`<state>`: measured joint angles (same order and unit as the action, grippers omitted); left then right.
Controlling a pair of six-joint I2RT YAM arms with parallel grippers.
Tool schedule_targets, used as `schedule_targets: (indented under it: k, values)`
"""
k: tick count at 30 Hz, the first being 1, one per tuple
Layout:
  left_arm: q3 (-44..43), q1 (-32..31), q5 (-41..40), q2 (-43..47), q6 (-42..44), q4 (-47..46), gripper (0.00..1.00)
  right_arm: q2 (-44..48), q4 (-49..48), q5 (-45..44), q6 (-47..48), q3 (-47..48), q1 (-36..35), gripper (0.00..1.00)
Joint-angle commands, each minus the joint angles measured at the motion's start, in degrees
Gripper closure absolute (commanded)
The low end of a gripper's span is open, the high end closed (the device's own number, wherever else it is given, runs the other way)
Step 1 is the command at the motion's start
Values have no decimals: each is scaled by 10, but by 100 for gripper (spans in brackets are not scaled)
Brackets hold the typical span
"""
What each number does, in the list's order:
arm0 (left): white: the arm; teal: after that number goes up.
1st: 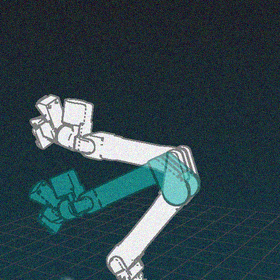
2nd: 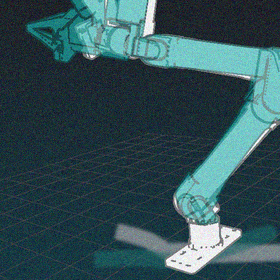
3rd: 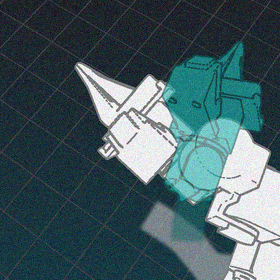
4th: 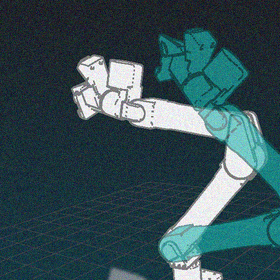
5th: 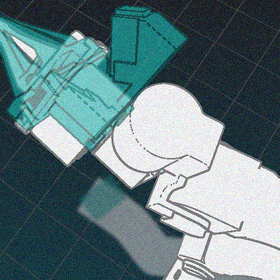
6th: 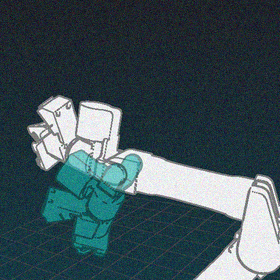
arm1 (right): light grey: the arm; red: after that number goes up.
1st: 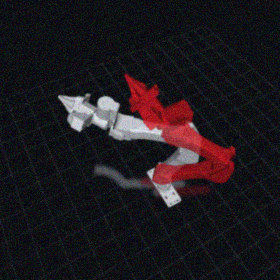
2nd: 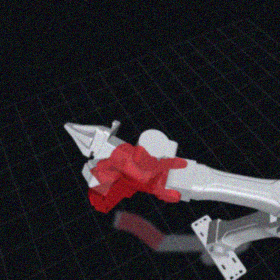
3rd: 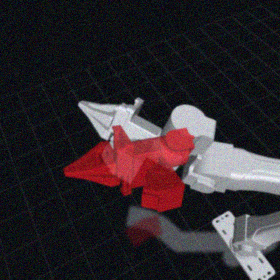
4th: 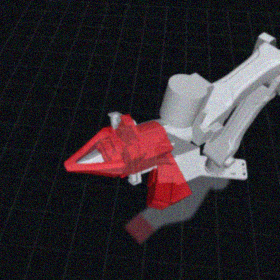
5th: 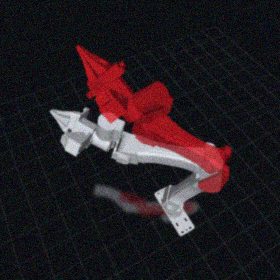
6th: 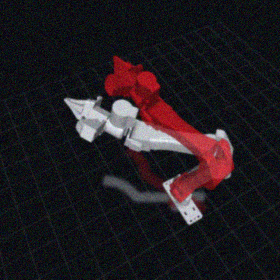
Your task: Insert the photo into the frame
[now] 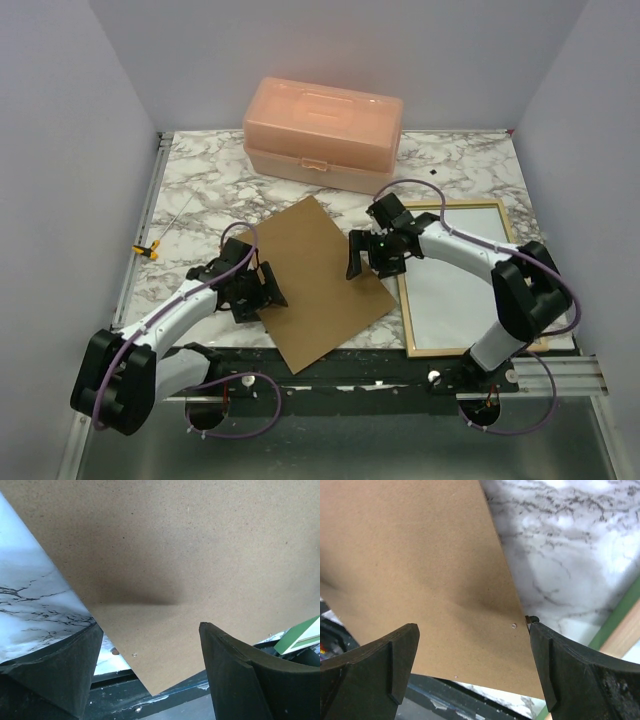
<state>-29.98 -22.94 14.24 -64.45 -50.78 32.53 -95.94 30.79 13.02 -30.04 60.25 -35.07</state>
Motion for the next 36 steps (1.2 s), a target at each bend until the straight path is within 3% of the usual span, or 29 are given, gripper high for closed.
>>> schedule_targets:
  k: [1,8,16,20,27,36]
  values:
    - [26,-15,65,16,-12,-112,29,76,-18,110,-48,-23,-12,1]
    - [-10,-103,33,-20,-51,-119,29,210,5,87,-92,-84,-12,1]
    - [-75,-214,-39,-84,-108,-140,28,402,108,-37,-124,-159,-12,1]
    - [-98,-228,-70,-120,-114,-118,26,455,165,-89,-105,-192,-12,1]
    - [-139,-232,-77,-168,-100,-110,25,536,196,-90,-144,-253,-12,0]
    - [-246,-232,-121,-192,-63,32,21,611,208,-84,-208,-319,-12,0]
